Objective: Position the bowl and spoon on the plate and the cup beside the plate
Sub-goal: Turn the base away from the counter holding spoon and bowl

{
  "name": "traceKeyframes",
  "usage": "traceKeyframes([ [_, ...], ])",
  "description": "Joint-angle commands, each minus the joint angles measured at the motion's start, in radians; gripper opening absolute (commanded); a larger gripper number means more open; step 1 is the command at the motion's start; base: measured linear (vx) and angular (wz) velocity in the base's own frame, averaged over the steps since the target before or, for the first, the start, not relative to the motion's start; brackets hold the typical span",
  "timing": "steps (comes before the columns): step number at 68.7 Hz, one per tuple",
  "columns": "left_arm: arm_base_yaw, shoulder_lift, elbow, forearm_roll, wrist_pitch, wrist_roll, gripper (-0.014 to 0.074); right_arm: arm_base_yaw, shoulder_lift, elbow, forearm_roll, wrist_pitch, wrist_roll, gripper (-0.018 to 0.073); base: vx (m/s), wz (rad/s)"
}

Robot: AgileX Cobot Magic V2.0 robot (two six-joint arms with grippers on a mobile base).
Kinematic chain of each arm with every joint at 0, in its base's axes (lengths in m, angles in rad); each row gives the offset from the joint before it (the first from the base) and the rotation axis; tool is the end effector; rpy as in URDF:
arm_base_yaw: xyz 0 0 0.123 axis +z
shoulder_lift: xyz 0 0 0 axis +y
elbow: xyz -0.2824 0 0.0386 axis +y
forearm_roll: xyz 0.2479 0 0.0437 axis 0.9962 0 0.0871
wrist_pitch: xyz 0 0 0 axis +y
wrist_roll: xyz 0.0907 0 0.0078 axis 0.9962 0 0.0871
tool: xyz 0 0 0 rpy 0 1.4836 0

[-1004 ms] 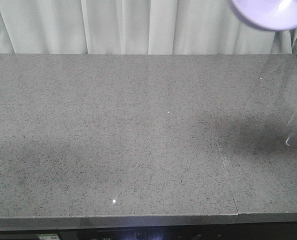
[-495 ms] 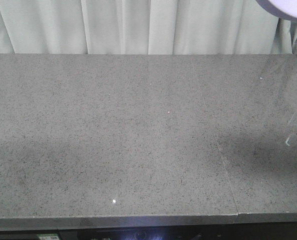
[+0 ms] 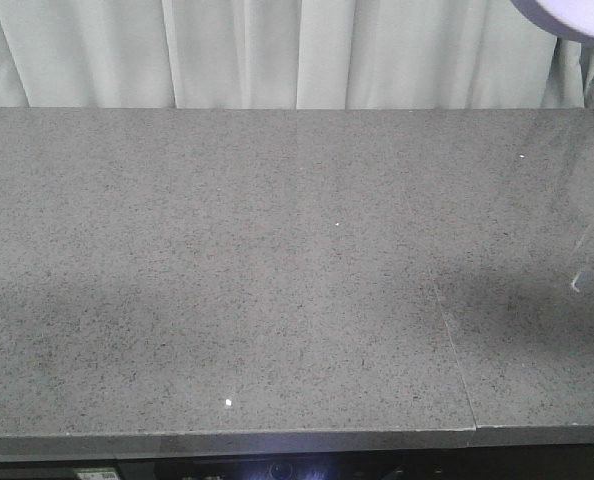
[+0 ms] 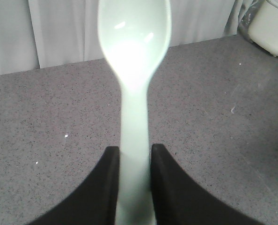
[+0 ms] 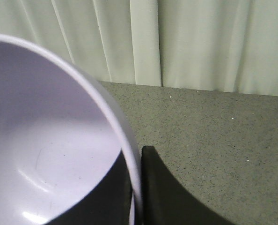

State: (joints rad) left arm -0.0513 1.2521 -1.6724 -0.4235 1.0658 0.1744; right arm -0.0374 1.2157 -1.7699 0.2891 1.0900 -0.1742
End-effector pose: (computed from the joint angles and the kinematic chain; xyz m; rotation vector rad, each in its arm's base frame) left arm 0.2284 -0.0445 0.5021 0.2349 2.0671 -0.4395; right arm 0.2065 0.0153 0.5319 -0.1636 1.9861 0.2073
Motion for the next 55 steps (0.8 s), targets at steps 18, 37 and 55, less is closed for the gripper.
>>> traceKeyframes([
  [18,-0.002,-0.024,-0.027,-0.034,-0.059,0.000,-0.0007,-0.005,-0.018,-0.026,0.013,-0.068,0.002,-0.0010,0.00,0.00],
  [37,-0.002,-0.024,-0.027,-0.034,-0.059,0.000,-0.0007,-0.005,-0.018,-0.026,0.013,-0.068,0.002,-0.0010,0.00,0.00],
  [55,-0.002,-0.024,-0.027,-0.034,-0.059,0.000,-0.0007,-0.005,-0.018,-0.026,0.013,-0.068,0.002,-0.0010,-0.01,-0.08],
])
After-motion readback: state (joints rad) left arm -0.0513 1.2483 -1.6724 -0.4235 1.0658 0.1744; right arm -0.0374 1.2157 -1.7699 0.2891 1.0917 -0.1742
